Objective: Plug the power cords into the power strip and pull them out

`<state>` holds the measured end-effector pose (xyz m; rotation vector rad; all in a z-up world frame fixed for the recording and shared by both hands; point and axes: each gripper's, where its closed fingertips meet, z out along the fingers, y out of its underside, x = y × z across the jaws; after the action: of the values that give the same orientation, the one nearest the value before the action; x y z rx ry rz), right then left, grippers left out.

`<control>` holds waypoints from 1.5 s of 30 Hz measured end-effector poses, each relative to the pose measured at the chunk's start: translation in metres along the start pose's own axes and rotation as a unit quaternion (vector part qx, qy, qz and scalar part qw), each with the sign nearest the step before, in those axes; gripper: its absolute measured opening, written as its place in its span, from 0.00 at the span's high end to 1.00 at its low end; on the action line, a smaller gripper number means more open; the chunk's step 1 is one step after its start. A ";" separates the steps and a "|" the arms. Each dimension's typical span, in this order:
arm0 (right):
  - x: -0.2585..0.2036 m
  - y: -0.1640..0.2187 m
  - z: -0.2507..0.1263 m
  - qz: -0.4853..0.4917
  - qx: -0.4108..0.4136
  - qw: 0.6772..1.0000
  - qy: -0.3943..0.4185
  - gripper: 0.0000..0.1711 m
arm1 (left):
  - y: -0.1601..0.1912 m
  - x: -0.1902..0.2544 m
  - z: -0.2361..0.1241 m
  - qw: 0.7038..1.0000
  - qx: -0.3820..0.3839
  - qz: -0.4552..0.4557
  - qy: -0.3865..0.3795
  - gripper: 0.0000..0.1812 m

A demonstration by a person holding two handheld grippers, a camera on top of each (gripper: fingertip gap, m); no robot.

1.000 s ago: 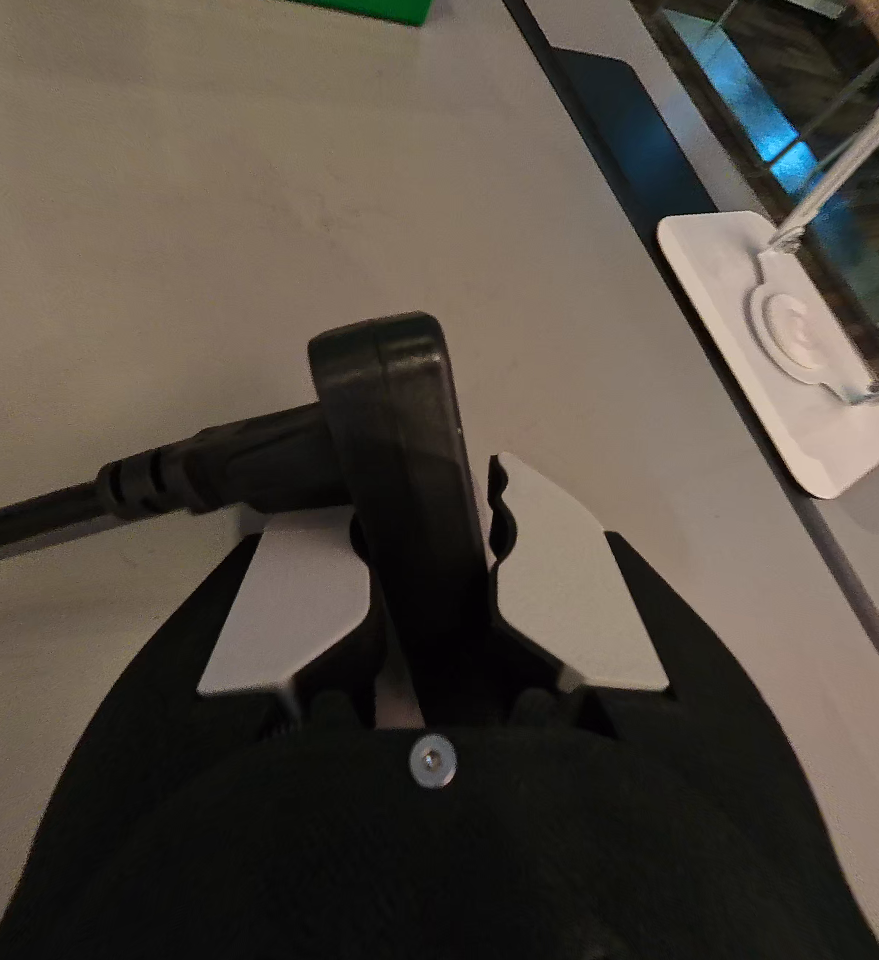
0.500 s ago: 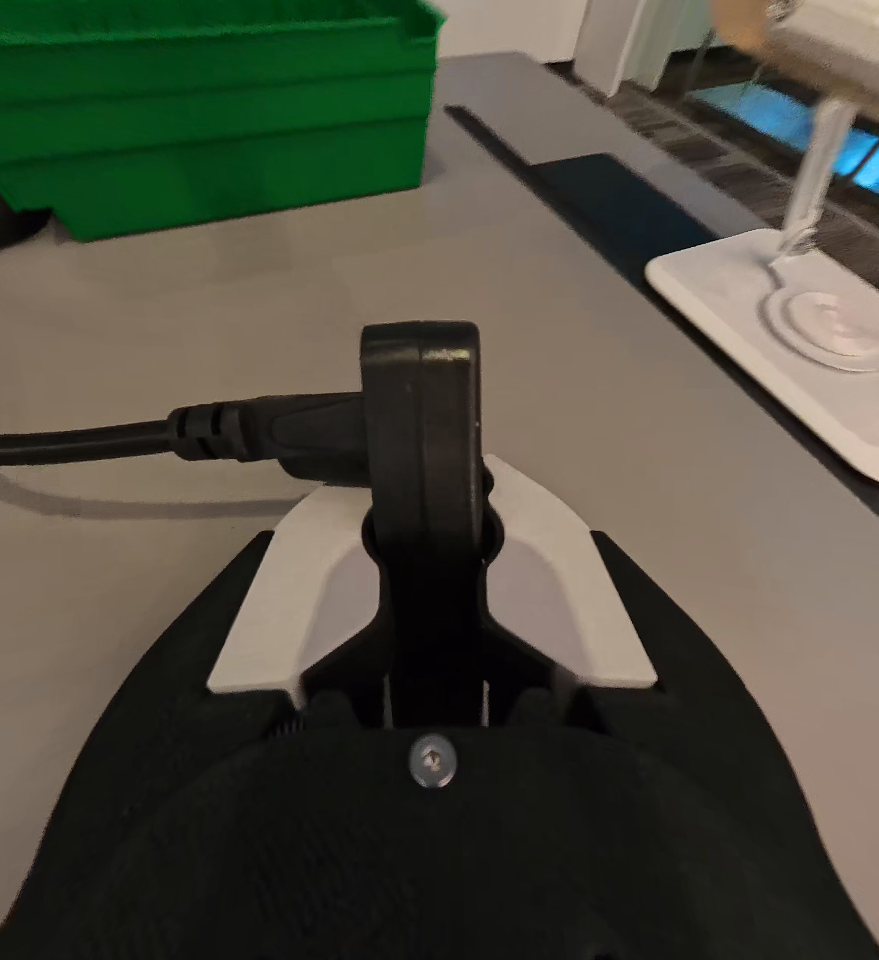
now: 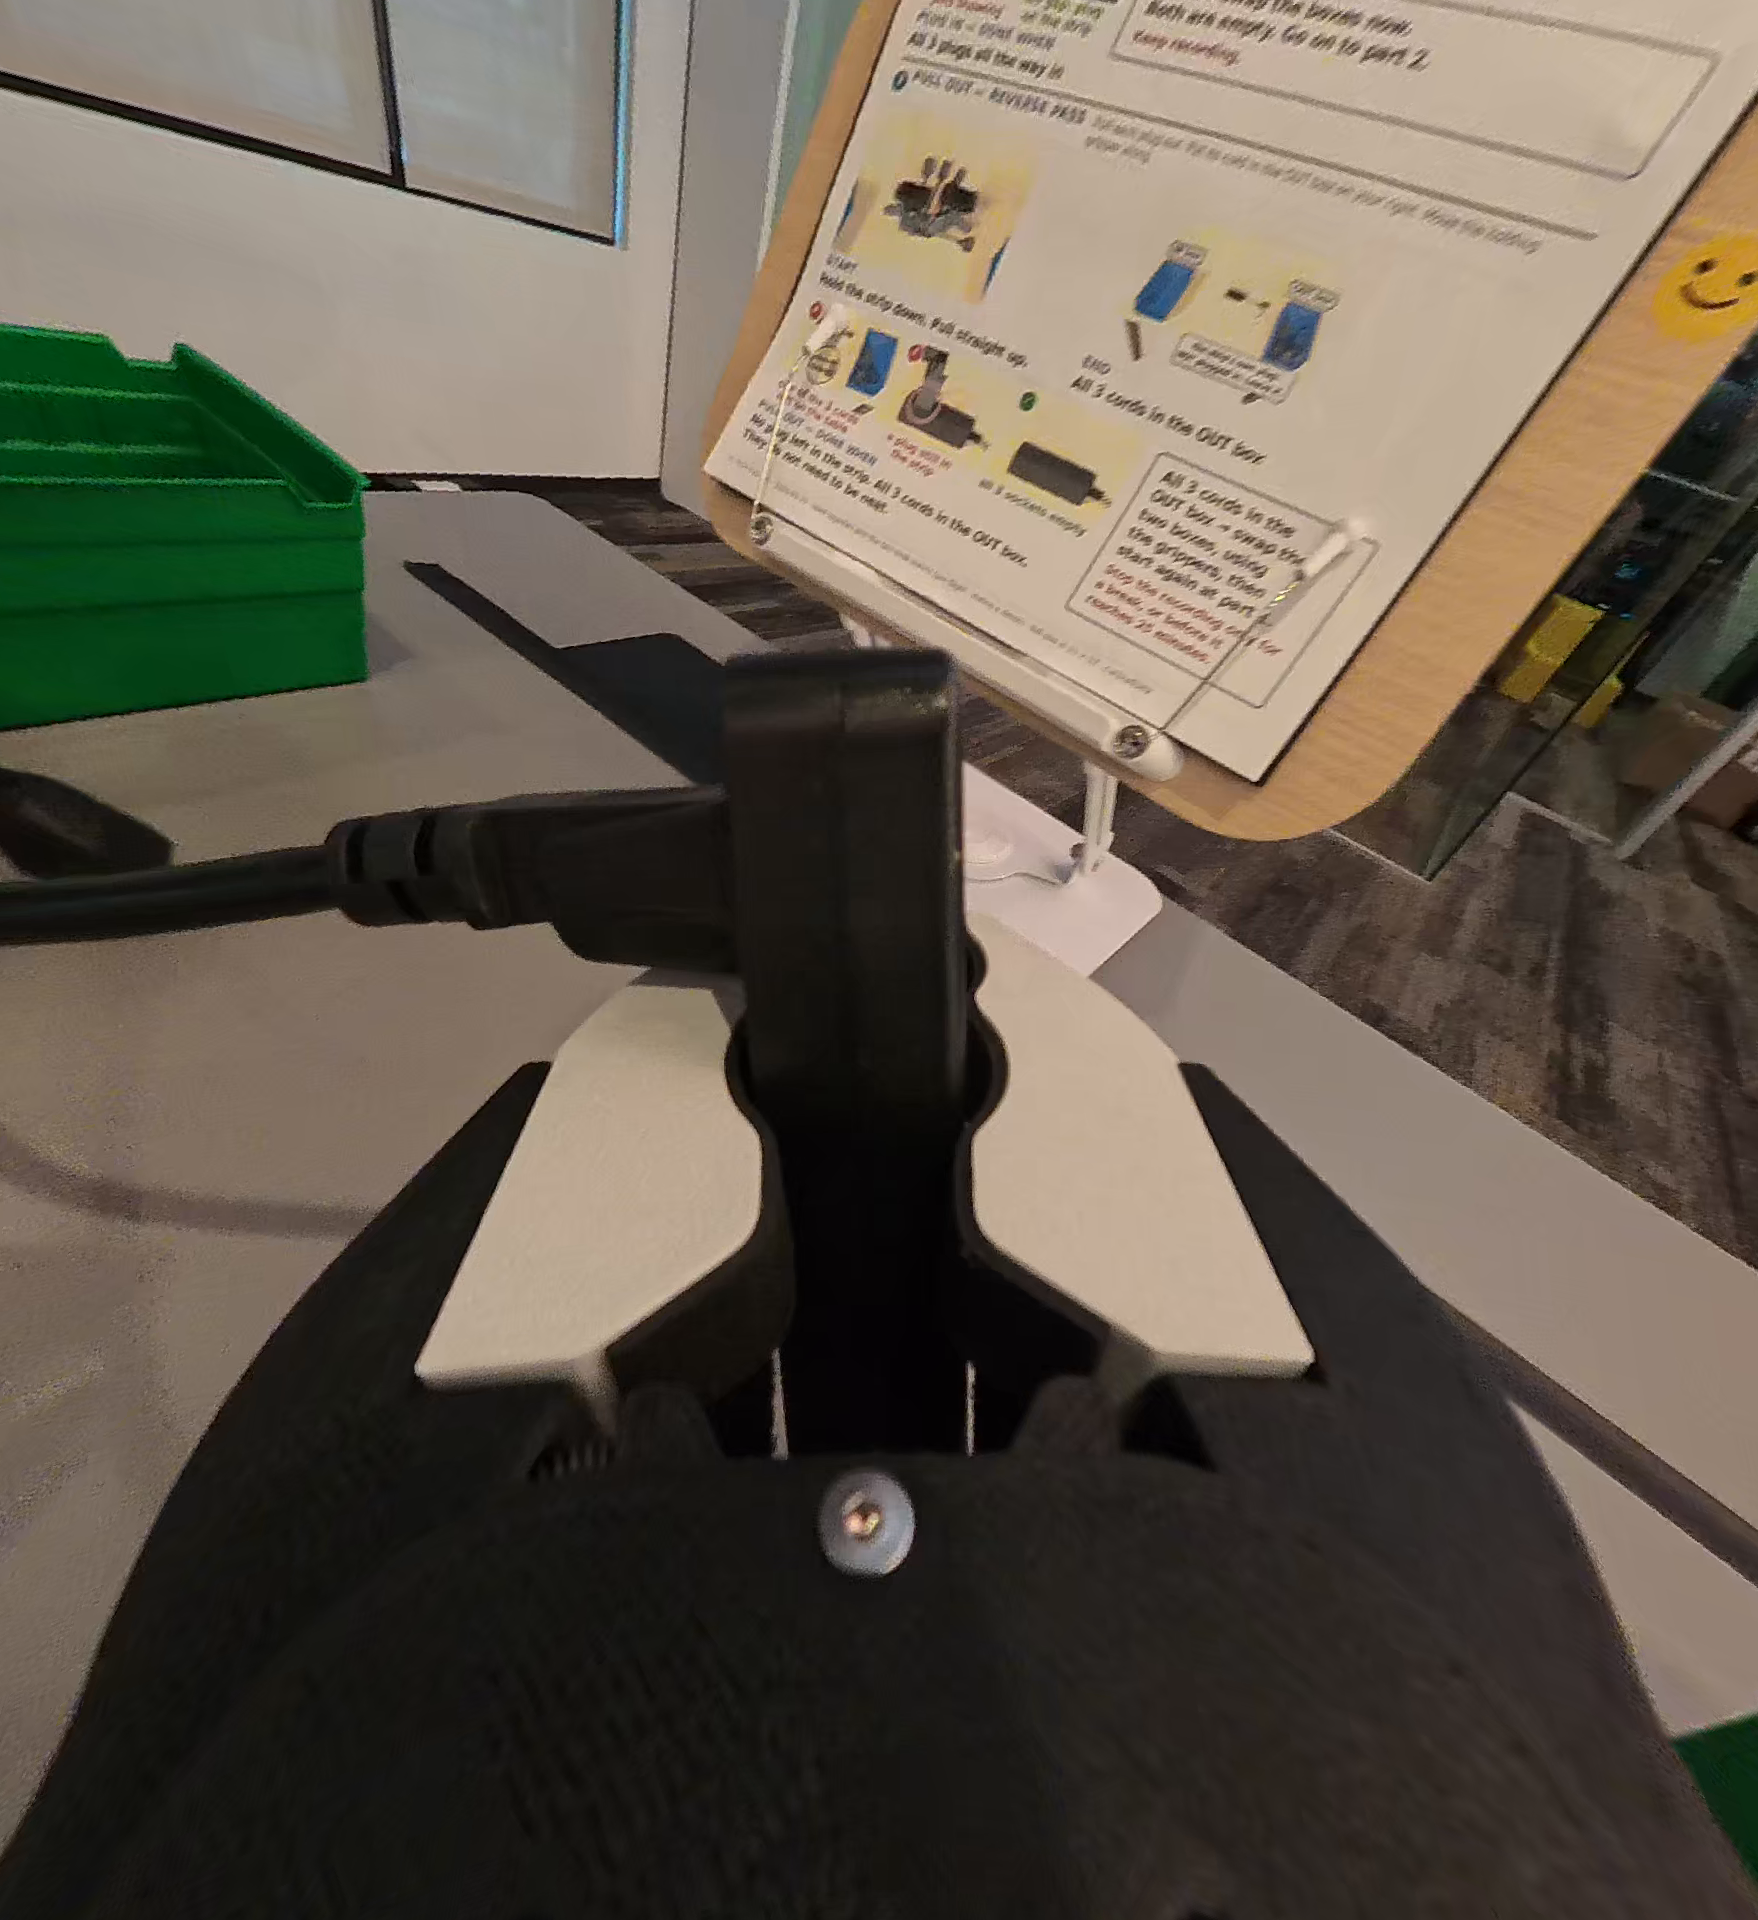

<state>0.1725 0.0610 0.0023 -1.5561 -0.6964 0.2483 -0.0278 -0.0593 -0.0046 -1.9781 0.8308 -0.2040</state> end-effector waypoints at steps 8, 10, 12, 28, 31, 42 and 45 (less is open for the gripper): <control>-0.025 0.009 0.013 -0.098 -0.060 0.993 0.021 0.82 | -0.088 0.044 -0.006 0.955 0.181 -0.074 0.223 0.66; -0.038 0.008 0.016 -0.101 -0.061 0.993 0.012 0.82 | -0.081 0.058 0.039 0.965 0.138 -0.057 0.217 0.61; -0.047 0.006 0.018 -0.120 -0.064 0.991 0.010 0.82 | -0.075 0.072 0.079 0.964 0.111 -0.050 0.237 0.59; -0.074 0.103 0.035 -0.148 -0.228 0.955 -0.119 0.81 | 0.002 0.095 0.157 0.892 -0.085 -0.122 0.426 0.85; -0.078 0.116 0.034 -0.131 -0.254 0.948 -0.138 0.81 | 0.016 0.096 0.162 0.895 -0.093 -0.099 0.425 0.86; -0.076 0.117 0.035 -0.224 -0.238 0.936 -0.129 0.80 | 0.020 0.095 0.162 0.894 -0.082 -0.069 0.435 0.86; -0.077 0.113 0.035 -0.223 -0.228 0.939 -0.128 0.80 | 0.019 0.093 0.159 0.895 -0.089 -0.061 0.433 0.86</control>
<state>0.1242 0.0509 -0.1299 -1.7632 -1.3639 -0.0603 0.1060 -0.0112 -0.1226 -2.0967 1.3055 -1.1826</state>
